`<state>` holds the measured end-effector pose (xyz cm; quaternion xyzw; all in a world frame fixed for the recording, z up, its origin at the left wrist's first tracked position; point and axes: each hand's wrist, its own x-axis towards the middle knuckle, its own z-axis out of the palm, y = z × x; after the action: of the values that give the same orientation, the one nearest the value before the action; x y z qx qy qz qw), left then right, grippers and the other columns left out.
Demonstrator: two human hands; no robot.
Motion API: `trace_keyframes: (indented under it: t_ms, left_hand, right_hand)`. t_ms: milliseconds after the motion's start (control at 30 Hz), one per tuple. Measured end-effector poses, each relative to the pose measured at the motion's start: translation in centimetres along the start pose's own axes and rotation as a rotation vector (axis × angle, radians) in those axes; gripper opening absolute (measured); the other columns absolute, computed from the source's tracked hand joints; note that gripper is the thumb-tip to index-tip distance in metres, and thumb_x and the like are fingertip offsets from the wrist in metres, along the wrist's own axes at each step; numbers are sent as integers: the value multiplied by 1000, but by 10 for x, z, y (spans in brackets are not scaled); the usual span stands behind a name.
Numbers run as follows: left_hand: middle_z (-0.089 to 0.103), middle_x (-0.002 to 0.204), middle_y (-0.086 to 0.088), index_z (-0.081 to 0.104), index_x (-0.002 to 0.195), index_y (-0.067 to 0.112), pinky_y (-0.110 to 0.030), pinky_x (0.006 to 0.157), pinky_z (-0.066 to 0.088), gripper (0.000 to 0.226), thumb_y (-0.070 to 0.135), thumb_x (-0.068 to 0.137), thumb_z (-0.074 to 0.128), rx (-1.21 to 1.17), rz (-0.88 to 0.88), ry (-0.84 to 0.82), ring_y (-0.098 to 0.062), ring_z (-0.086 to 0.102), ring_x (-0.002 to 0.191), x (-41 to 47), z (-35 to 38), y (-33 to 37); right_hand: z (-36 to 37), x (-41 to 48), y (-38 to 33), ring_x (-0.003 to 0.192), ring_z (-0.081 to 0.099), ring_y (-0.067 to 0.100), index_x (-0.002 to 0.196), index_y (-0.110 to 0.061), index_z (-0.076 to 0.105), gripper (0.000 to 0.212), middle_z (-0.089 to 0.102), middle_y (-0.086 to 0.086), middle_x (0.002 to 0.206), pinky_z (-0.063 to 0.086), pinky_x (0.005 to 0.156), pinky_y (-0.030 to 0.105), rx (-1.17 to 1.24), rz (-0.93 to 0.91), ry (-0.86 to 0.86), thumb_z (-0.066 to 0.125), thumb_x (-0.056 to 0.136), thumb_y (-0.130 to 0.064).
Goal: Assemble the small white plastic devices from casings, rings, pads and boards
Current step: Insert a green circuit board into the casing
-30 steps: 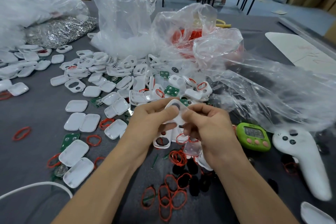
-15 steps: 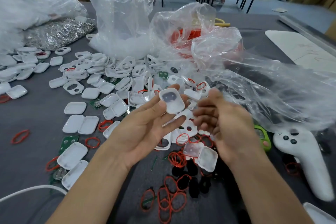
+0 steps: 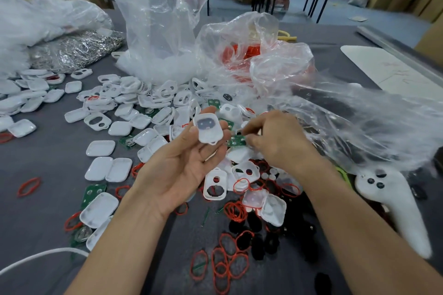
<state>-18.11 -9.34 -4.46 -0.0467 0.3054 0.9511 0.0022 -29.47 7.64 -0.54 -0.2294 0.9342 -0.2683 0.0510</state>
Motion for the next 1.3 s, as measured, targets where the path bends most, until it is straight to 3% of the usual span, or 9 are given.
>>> trace_keyframes:
  t_ms: [167,267,367,467,567,867,1033,1133,1300]
  left_hand:
    - [72,126,-12,72,129,18,-35,90,60,38,20,96,54,-10,0,7,-23,71,112,-1,-1,1]
    - [71,127,-12,72,129,18,-35,91,59,38,21,96,56,8,-7,14,-23,71,112,-2,0,1]
    - [70,128,-14,71,131,15,-35,90,59,40,20,92,64,29,0,20,-25,70,114,-1,0,1]
    - [70,128,-14,69,132,16,-34,91,59,42,16,91,65,95,-4,25,-25,71,113,0,2,-1]
    - [72,127,-12,74,125,17,-33,90,60,36,15,92,61,187,-24,43,-25,72,111,1,4,-5]
    - [71,129,-14,73,126,18,-35,94,58,37,13,91,62,351,-64,-6,-28,70,116,-1,2,-13]
    - [70,129,-16,74,126,17,-35,91,59,36,12,93,60,327,-47,0,-29,69,118,-1,1,-11]
    - [70,128,-17,77,121,16,-35,91,59,34,12,92,59,242,-21,-2,-30,69,119,-2,2,-5]
    - [70,128,-17,76,121,17,-34,90,60,34,12,92,58,244,-17,21,-30,69,119,-4,3,-3]
  right_hand:
    - [18,14,-17,95,68,18,110,-24,80,22,76,-1,104,55,86,29,-171,-129,-126,76,88,-22]
    - [18,11,-11,80,69,19,91,-22,81,16,75,-1,82,54,70,29,-79,-98,-13,65,95,-21]
    - [19,0,3,58,67,14,96,-18,79,17,72,-3,65,54,56,26,442,83,162,63,100,-17]
    - [20,-17,6,49,63,15,108,-8,74,19,65,1,64,51,47,24,1183,243,75,56,103,-4]
    - [17,-29,7,50,60,15,100,-13,76,26,63,5,66,48,47,22,1262,182,-40,54,103,0]
    - [16,-36,12,53,56,15,81,-16,71,18,72,7,69,43,48,28,1081,183,11,71,90,0]
    - [15,-35,21,59,68,12,79,-33,76,15,76,-5,70,56,60,35,585,81,225,75,82,-18]
    - [1,-40,22,65,71,10,79,-37,78,8,75,-10,71,59,67,36,405,-49,6,77,72,-32]
    - [0,-50,12,52,54,-2,81,-36,80,27,70,-13,70,42,51,10,29,-127,-389,87,65,-16]
